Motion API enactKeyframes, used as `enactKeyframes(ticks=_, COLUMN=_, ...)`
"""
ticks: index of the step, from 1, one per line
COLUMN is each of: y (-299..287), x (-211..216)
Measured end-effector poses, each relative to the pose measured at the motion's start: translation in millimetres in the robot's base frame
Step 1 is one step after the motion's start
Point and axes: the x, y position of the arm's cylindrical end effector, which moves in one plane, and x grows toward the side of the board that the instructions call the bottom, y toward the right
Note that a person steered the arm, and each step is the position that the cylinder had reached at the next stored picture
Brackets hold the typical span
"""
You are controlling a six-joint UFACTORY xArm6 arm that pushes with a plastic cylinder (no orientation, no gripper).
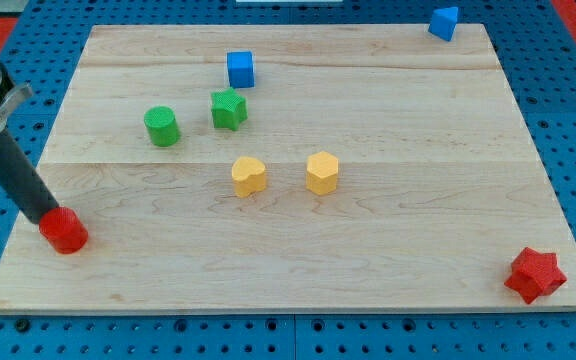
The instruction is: Slide the red star left and down a bit
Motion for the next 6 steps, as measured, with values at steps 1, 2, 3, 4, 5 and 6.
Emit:
enactKeyframes(ticks=1, y=0, x=-3)
enactKeyframes(ticks=2, y=0, x=-16)
enactKeyframes(ticks=3, y=32, x=-17)
enactKeyframes(ticks=4, y=75, x=-16)
enactKeyframes(ticks=5, y=50, x=14)
enactKeyframes(ticks=6, y=34, x=32)
